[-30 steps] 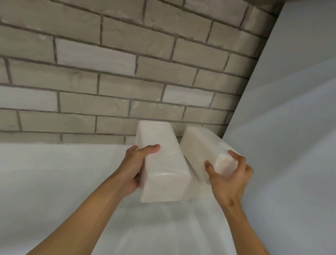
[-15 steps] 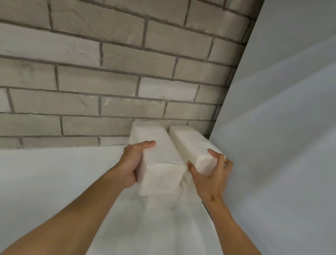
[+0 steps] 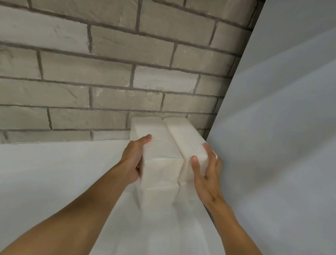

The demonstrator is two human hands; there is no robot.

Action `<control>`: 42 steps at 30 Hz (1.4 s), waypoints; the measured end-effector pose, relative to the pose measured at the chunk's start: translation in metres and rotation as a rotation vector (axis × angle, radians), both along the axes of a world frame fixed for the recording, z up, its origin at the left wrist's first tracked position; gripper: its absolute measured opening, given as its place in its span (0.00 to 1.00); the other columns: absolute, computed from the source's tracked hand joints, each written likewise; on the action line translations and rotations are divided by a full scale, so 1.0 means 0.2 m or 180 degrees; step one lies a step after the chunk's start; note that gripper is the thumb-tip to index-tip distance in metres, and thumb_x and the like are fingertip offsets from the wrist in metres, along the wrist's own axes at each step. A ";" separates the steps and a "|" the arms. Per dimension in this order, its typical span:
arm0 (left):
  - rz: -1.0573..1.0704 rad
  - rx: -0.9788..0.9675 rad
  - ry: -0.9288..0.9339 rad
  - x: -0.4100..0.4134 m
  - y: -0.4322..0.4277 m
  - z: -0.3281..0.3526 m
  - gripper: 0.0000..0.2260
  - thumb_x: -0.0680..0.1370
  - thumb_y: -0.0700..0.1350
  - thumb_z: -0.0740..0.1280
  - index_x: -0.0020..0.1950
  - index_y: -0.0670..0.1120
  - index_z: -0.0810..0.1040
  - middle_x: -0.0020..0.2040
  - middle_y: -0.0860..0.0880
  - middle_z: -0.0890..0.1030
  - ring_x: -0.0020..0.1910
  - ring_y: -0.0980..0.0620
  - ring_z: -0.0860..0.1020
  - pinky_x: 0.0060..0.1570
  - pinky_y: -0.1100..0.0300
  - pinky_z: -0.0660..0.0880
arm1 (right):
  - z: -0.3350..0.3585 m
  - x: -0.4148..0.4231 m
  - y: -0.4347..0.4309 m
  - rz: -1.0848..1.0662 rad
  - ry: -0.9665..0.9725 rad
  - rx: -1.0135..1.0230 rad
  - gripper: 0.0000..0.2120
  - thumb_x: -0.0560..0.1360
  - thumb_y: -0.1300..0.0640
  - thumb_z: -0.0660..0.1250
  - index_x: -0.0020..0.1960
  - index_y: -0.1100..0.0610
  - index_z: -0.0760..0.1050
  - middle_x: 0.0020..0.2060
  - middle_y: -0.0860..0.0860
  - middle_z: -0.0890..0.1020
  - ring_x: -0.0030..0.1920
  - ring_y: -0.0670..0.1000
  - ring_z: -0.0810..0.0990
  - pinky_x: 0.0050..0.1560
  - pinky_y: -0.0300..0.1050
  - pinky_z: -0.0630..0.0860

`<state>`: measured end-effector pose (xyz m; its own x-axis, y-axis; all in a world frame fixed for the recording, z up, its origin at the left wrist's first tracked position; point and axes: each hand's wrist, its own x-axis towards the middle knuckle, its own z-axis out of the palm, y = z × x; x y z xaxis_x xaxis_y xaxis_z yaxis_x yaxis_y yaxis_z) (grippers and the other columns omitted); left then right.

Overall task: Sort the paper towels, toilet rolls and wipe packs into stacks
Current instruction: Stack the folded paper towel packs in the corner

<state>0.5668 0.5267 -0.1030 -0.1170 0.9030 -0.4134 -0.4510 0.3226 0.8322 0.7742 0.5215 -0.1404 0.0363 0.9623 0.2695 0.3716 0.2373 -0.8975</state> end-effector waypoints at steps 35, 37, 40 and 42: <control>-0.1006 0.1208 0.1285 0.01 -0.22 -0.28 0.60 0.58 0.70 0.75 0.77 0.64 0.37 0.78 0.60 0.54 0.74 0.56 0.60 0.70 0.57 0.65 | -0.18 0.11 0.10 -0.0333 0.1638 -0.1106 0.41 0.64 0.19 0.57 0.68 0.42 0.71 0.62 0.46 0.79 0.62 0.50 0.78 0.62 0.59 0.75; -0.1021 0.1222 0.1523 0.06 -0.21 -0.32 0.60 0.65 0.53 0.79 0.76 0.61 0.33 0.76 0.60 0.54 0.73 0.58 0.59 0.54 0.76 0.71 | -0.21 0.11 0.11 -0.0280 0.1633 -0.1149 0.40 0.63 0.19 0.58 0.67 0.40 0.71 0.63 0.45 0.79 0.63 0.51 0.78 0.64 0.61 0.74; -0.0917 0.1282 0.1680 0.09 -0.17 -0.36 0.61 0.66 0.45 0.80 0.72 0.64 0.29 0.77 0.57 0.54 0.73 0.56 0.61 0.55 0.73 0.73 | -0.21 0.10 0.10 -0.0225 0.1608 -0.1068 0.39 0.65 0.20 0.58 0.69 0.41 0.70 0.65 0.45 0.77 0.65 0.50 0.76 0.68 0.61 0.70; -0.0823 0.1204 0.1843 0.09 -0.14 -0.38 0.60 0.67 0.49 0.79 0.70 0.66 0.27 0.79 0.54 0.52 0.75 0.52 0.59 0.70 0.55 0.67 | -0.18 0.07 0.09 -0.0231 0.1614 -0.1009 0.39 0.66 0.21 0.57 0.70 0.42 0.69 0.66 0.44 0.76 0.66 0.48 0.75 0.70 0.59 0.68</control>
<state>0.5850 0.4978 -0.1792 0.0138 0.9999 -0.0050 0.1457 0.0029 0.9893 0.7890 0.5388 -0.1764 0.1540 0.9832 -0.0982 -0.1162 -0.0807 -0.9899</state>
